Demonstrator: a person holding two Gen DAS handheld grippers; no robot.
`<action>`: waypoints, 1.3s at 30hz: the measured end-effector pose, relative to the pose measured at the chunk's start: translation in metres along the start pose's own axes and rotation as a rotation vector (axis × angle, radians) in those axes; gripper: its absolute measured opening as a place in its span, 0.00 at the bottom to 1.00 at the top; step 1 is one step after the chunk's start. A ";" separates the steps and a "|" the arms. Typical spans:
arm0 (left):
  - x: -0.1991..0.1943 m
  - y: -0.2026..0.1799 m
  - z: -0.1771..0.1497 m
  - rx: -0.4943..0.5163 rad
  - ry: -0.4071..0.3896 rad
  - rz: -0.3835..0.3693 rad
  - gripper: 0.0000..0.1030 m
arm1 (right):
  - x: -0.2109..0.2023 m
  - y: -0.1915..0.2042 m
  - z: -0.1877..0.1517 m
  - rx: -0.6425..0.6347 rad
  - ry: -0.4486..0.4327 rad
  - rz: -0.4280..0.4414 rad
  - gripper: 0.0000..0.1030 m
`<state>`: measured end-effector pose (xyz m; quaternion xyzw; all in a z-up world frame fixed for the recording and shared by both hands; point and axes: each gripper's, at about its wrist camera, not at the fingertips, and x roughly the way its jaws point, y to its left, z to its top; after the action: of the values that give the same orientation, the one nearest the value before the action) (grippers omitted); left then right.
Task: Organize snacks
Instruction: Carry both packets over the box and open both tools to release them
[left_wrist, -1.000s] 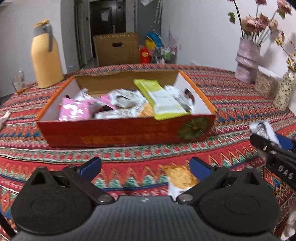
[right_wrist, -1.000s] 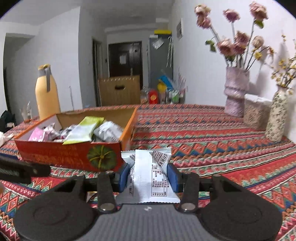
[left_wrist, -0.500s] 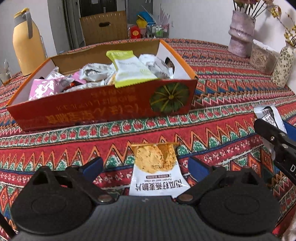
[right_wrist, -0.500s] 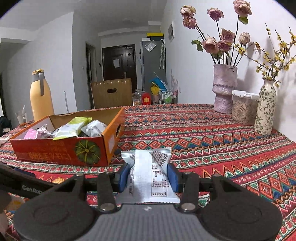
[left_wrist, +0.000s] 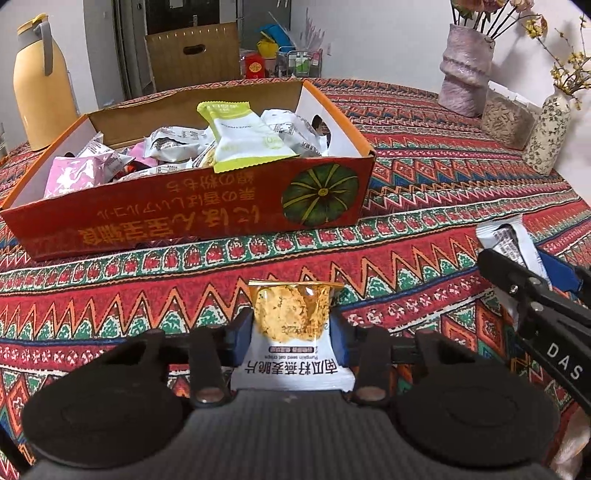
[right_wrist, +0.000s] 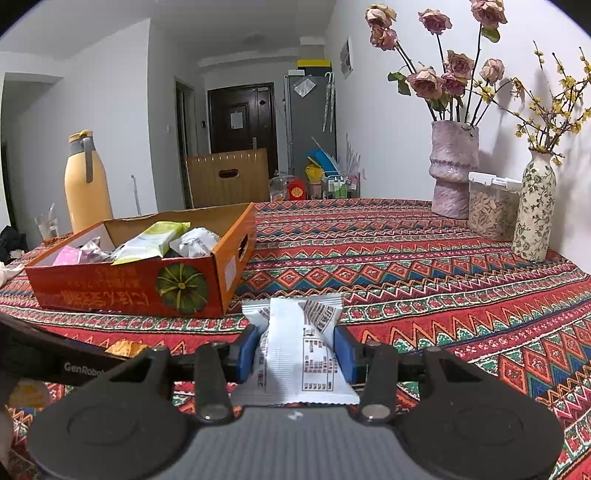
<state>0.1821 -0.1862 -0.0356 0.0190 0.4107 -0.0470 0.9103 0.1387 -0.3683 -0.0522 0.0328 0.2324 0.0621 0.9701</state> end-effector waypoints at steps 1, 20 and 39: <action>-0.001 0.001 0.000 0.002 -0.004 -0.003 0.41 | 0.000 0.001 0.000 0.000 0.001 0.000 0.43; -0.068 0.053 0.021 -0.030 -0.228 -0.040 0.40 | -0.002 0.050 0.037 -0.044 -0.068 0.028 0.43; -0.068 0.133 0.073 -0.116 -0.395 0.072 0.40 | 0.047 0.131 0.097 -0.096 -0.121 0.143 0.43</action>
<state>0.2051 -0.0541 0.0626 -0.0283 0.2252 0.0064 0.9739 0.2106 -0.2357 0.0251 0.0062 0.1672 0.1400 0.9759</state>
